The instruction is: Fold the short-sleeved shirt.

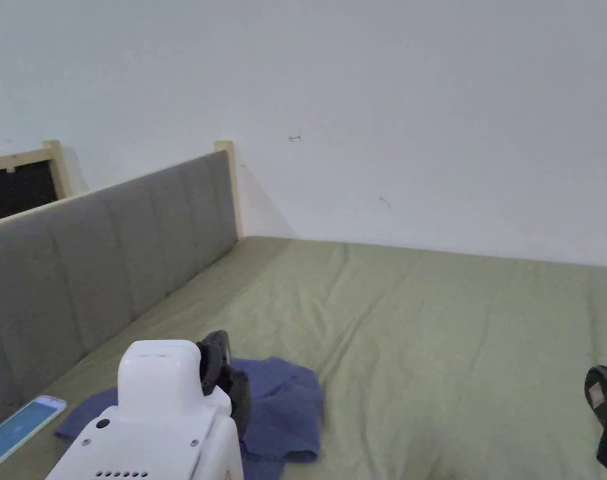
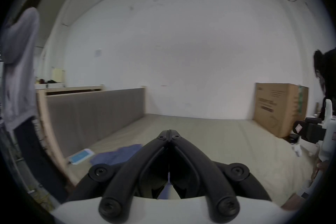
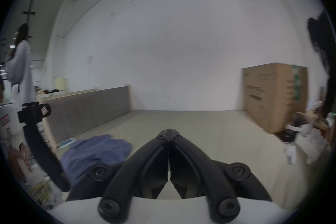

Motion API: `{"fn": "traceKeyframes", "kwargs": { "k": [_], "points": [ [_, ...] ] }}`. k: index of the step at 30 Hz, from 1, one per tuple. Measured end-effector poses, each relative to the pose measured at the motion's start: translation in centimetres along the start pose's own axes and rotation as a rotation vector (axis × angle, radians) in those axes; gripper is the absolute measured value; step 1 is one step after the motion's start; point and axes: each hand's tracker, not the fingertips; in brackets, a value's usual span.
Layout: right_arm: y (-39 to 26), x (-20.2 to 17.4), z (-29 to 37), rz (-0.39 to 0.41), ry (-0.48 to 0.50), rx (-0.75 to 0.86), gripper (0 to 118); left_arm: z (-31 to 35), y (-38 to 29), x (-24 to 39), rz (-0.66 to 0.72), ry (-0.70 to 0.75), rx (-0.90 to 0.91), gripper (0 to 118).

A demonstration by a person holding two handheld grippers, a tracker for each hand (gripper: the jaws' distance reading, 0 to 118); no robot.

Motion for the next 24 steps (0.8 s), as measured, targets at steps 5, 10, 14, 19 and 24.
{"fn": "traceKeyframes", "kwargs": {
  "k": [5,10,14,19,24],
  "points": [
    [0.4,-4.5,-2.4,0.011,0.142,-0.025,0,2.1,-0.5,-4.7,0.002,0.121,-0.009,0],
    [0.7,-3.1,-2.8,-0.028,0.127,-0.052,0,0.7,-0.6,-4.8,0.042,0.083,-0.024,0],
    [0.6,0.0,-1.9,-0.082,0.068,-0.051,0,-6.1,1.1,-5.9,0.01,0.019,-0.141,0],
    [-0.6,3.6,-1.8,-0.164,-0.049,-0.081,0,-20.3,-2.8,-8.4,-0.097,-0.044,-0.571,0],
    [-2.4,6.0,-3.2,-0.17,-0.139,-0.164,0,-30.5,-11.8,-11.8,0.321,-0.222,-0.992,38]
  ]
}}
